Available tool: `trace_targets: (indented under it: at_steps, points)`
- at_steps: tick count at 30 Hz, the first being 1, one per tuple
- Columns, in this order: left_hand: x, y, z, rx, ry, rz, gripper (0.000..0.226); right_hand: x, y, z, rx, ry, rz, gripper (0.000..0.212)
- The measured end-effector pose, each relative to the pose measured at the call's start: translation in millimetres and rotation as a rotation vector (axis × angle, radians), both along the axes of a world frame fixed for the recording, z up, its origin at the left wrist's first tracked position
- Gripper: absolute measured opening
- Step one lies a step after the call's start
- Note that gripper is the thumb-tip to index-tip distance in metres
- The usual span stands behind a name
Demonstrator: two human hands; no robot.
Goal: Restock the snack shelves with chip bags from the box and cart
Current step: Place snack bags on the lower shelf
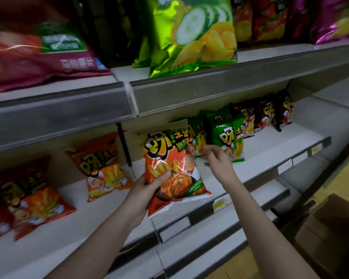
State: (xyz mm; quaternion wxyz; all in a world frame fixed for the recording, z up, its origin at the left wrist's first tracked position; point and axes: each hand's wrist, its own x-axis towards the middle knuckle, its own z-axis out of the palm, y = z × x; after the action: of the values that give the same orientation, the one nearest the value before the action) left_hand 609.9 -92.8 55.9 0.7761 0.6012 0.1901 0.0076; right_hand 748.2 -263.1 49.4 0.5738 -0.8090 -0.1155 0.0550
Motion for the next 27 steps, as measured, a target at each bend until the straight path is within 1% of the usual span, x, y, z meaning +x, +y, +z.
trace_targets:
  at_steps: [1, 2, 3, 5, 6, 9, 10, 12, 14, 17, 18, 21, 22, 24, 27]
  points:
    - [-8.6, 2.0, 1.3, -0.001, -0.008, 0.024, 0.062, -17.3, 9.2, 6.9, 0.031, 0.075, 0.103, 0.047]
    - [-22.0, 5.9, 4.2, 0.000, -0.020, 0.051, 0.063, -37.4, 19.7, 14.8, 0.043, 0.131, 0.194, 0.051]
    - [-25.8, 5.7, 3.7, 0.001, -0.025, 0.053, 0.064, -48.4, 23.0, 17.3, 0.051, 0.172, 0.239, 0.045]
    - [-48.2, 10.9, 6.1, 0.007, -0.031, 0.083, 0.065, -75.7, 37.0, 22.7, 0.060, 0.184, 0.326, 0.031]
    - [-60.8, 14.8, 6.2, 0.000, -0.031, 0.103, 0.063, -88.5, 42.9, 23.2, 0.069, 0.189, 0.348, 0.033]
    - [-107.8, 29.1, 5.8, -0.015, -0.028, 0.155, 0.062, -134.1, 60.6, 26.9, 0.119, 0.221, 0.405, 0.061]
    - [-125.5, 34.5, 4.9, -0.004, -0.019, 0.171, 0.064, -147.5, 67.3, 26.3, 0.109, 0.236, 0.424, 0.067]
    - [-165.9, 46.4, 3.5, 0.025, 0.003, 0.211, 0.074, -182.5, 82.4, 27.3, 0.095, 0.238, 0.467, 0.070]
    - [-204.1, 56.5, 1.6, 0.050, 0.015, 0.253, 0.085, -217.6, 96.0, 26.6, 0.115, 0.228, 0.486, 0.067]
    - [-270.2, 70.7, 5.2, 0.092, 0.028, 0.309, 0.088, -278.6, 118.4, 26.1, 0.152, 0.219, 0.519, 0.050]
    - [-293.0, 75.3, 5.6, 0.102, 0.037, 0.330, 0.088, -300.2, 125.4, 25.9, 0.157, 0.210, 0.534, 0.049]
    - [-366.7, 86.1, 5.2, 0.133, 0.039, 0.391, 0.092, -370.5, 144.1, 25.4, 0.138, 0.198, 0.550, 0.058]
    - [-383.5, 87.6, 3.8, 0.134, 0.040, 0.408, 0.093, -387.0, 147.3, 23.9, 0.145, 0.203, 0.554, 0.055]
    - [-426.7, 90.7, 3.1, 0.133, 0.044, 0.445, 0.090, -426.3, 155.8, 20.5, 0.167, 0.215, 0.564, 0.046]
    - [-482.9, 93.2, 5.7, 0.115, 0.042, 0.481, 0.078, -477.2, 166.6, 17.8, 0.170, 0.219, 0.587, 0.035]
